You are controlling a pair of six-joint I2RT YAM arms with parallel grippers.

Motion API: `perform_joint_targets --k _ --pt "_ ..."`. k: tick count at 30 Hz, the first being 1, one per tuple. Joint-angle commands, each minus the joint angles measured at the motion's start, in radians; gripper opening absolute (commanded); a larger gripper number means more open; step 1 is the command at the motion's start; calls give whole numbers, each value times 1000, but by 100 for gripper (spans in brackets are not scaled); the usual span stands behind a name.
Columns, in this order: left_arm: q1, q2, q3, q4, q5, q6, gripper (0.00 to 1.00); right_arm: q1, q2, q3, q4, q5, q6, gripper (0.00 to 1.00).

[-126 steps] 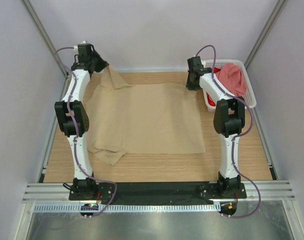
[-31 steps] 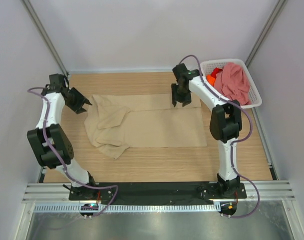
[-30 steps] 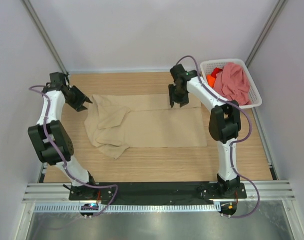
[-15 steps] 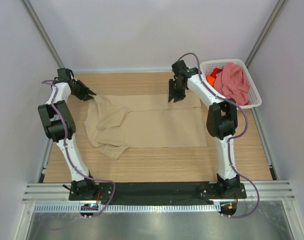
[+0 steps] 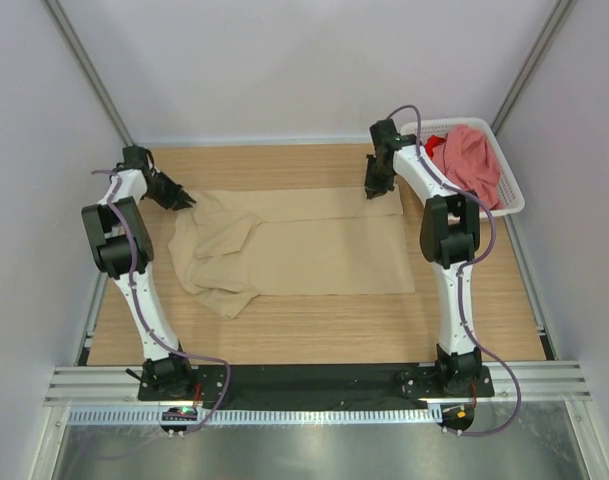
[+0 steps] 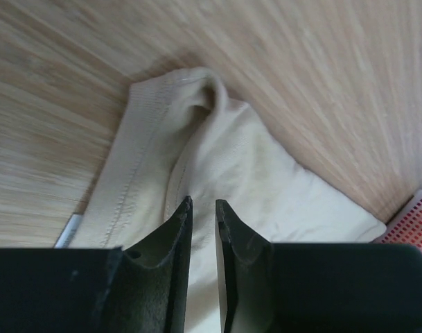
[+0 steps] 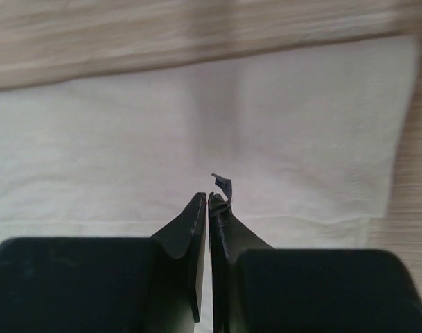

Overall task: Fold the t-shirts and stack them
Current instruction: Fold the tshirt

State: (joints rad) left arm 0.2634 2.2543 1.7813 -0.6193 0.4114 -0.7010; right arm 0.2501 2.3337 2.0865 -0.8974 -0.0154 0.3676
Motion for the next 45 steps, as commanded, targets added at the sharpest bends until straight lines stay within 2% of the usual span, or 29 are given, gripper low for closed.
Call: perform_joint_targets --k 1,13,17,21,24,27,28,29,31,35,39,45 --pt "5 13 -3 -69 -49 50 19 -14 30 73 18 115 -55 13" --pt "45 152 226 -224 -115 136 19 -34 154 150 5 224 -124 22" --pt "45 151 277 -235 -83 141 25 -35 174 220 -18 189 -121 25" --pt "43 38 267 -240 -66 130 38 -18 152 329 -83 158 -95 30" --pt "40 -89 216 -235 -88 132 44 9 92 337 -94 140 -72 35" --pt "19 -195 144 -246 -141 147 47 43 17 331 -115 112 -44 46" --pt "10 -273 120 -243 -175 164 47 54 -11 328 -123 103 -41 48" --pt "-18 -309 57 -243 -201 170 47 64 -26 316 -132 95 -29 53" --pt "-48 -411 -12 -240 -230 189 47 95 -59 281 -143 48 -13 56" --pt "-173 -554 -186 -241 -301 210 45 150 -161 106 -88 -37 31 59" --pt "-378 -631 -360 -223 -399 227 41 176 -263 -28 -14 -90 82 60" --pt "-478 -543 -408 -212 -491 244 40 204 -349 -184 29 -110 96 60"
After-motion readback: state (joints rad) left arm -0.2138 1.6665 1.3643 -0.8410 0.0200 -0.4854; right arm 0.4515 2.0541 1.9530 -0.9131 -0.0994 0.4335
